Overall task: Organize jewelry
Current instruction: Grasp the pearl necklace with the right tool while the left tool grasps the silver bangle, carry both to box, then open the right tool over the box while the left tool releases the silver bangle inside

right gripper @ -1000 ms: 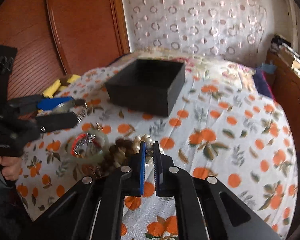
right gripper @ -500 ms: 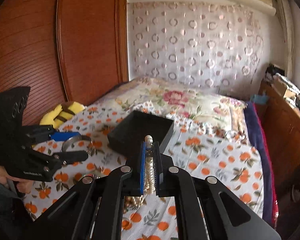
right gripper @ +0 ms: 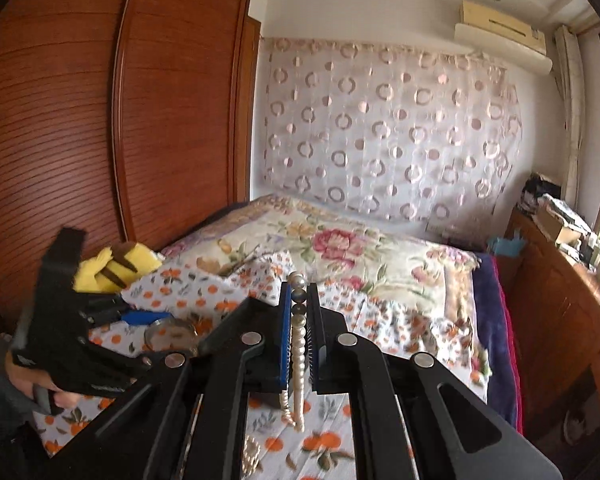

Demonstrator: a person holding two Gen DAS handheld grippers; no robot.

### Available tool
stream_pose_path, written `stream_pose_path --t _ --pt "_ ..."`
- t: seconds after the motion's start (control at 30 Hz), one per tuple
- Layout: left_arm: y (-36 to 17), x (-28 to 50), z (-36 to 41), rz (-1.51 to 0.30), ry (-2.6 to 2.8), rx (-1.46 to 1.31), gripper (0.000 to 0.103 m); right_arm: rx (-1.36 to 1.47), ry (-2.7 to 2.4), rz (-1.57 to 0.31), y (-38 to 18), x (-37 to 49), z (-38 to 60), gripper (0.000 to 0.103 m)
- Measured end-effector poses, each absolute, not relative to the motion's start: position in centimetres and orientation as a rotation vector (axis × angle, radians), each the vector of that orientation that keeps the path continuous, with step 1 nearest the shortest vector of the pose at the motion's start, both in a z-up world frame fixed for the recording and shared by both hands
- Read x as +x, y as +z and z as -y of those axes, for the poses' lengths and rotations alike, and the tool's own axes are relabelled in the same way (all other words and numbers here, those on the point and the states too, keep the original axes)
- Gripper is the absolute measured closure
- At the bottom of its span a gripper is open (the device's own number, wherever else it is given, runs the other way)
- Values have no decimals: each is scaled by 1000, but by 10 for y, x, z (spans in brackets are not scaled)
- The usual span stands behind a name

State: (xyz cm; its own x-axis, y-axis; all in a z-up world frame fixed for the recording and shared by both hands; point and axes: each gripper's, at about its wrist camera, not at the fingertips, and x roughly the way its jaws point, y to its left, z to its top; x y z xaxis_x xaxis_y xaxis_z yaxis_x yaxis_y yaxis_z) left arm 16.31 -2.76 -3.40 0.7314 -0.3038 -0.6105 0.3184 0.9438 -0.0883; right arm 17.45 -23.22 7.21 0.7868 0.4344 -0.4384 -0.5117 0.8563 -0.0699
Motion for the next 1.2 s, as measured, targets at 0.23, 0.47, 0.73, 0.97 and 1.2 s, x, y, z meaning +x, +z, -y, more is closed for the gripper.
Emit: stream_pose_path --t 0.23,0.47,0.73,0.97,1.2 --pt "-42 194 30 -691 -342 16 45 -180 540 -365 101 194 228 95" --pt "-51 217 38 -719 -354 25 45 -183 581 -343 114 214 216 95" --pt "-43 216 34 -693 -358 12 35 -167 618 -441 72 242 206 95" --pt "-39 189 17 -679 -336 3 35 -177 622 -533 30 252 192 94" --pt "-52 157 8 -696 -314 -2 34 -165 588 -584 0 242 190 93"
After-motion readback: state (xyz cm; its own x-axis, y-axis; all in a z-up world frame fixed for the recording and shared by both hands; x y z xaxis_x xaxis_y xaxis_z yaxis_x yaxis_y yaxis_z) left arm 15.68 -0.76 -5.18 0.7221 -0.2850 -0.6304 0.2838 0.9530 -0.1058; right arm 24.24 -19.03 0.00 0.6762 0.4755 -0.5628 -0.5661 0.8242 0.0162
